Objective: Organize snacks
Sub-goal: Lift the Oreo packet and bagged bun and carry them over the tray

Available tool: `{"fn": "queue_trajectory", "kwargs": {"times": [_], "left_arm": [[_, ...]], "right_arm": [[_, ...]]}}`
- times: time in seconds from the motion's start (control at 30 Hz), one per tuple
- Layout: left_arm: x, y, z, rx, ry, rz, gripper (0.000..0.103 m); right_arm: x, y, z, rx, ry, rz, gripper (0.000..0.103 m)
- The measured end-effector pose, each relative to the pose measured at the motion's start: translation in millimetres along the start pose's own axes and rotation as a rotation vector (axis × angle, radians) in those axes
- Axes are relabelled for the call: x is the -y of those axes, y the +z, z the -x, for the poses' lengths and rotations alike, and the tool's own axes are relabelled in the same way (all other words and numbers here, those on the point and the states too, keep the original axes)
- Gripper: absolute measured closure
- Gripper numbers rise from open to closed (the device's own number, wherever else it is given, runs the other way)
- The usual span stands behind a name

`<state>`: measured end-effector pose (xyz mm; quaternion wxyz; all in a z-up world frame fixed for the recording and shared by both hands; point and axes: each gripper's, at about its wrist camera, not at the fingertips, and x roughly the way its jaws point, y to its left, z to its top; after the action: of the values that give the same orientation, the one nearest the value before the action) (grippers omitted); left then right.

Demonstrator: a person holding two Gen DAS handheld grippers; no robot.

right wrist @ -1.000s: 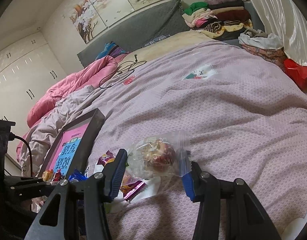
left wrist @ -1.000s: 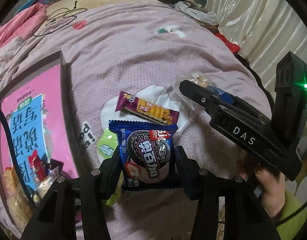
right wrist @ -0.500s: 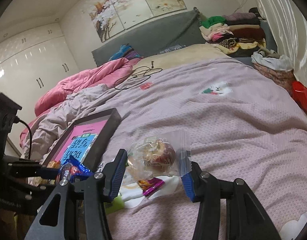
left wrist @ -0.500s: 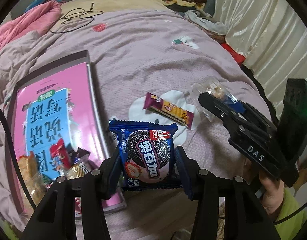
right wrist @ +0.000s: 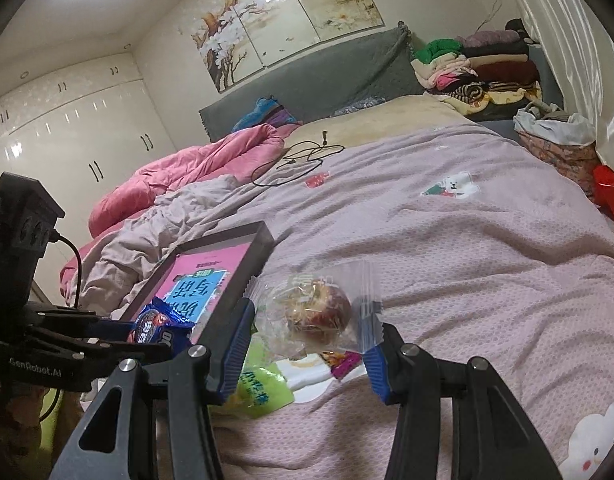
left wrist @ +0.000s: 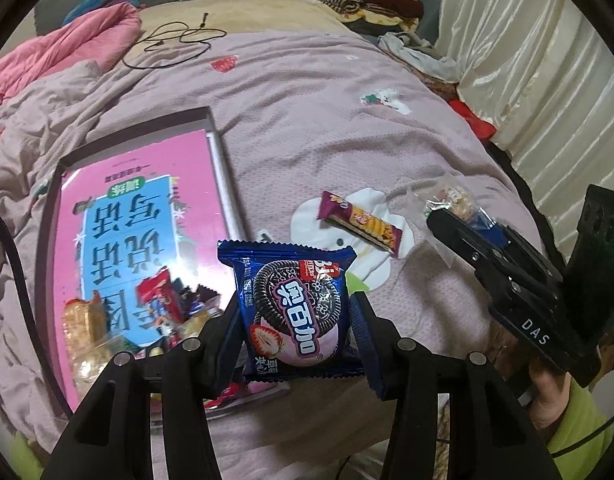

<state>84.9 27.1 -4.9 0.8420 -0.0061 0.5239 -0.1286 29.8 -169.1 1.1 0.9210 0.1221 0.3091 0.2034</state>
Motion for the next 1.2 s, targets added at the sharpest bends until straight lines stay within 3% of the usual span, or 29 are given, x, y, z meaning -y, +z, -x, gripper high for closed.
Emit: {"fn": "queue_trajectory", "kwargs": {"times": [0.7,1.2], "left_arm": [[-67.6,-10.8,48.0,0.089,0.047,0.127,0.050],[-122.8,-36.3,72.3,0.121,0.091,0.223,0.050]], "right_arm": [[-77.7,-9.3,3.8,-0.028,0.135,0.070,0.052],[-126.6,-22.7,-1.9,-0.069,0.182,0.162,0.052]]}}
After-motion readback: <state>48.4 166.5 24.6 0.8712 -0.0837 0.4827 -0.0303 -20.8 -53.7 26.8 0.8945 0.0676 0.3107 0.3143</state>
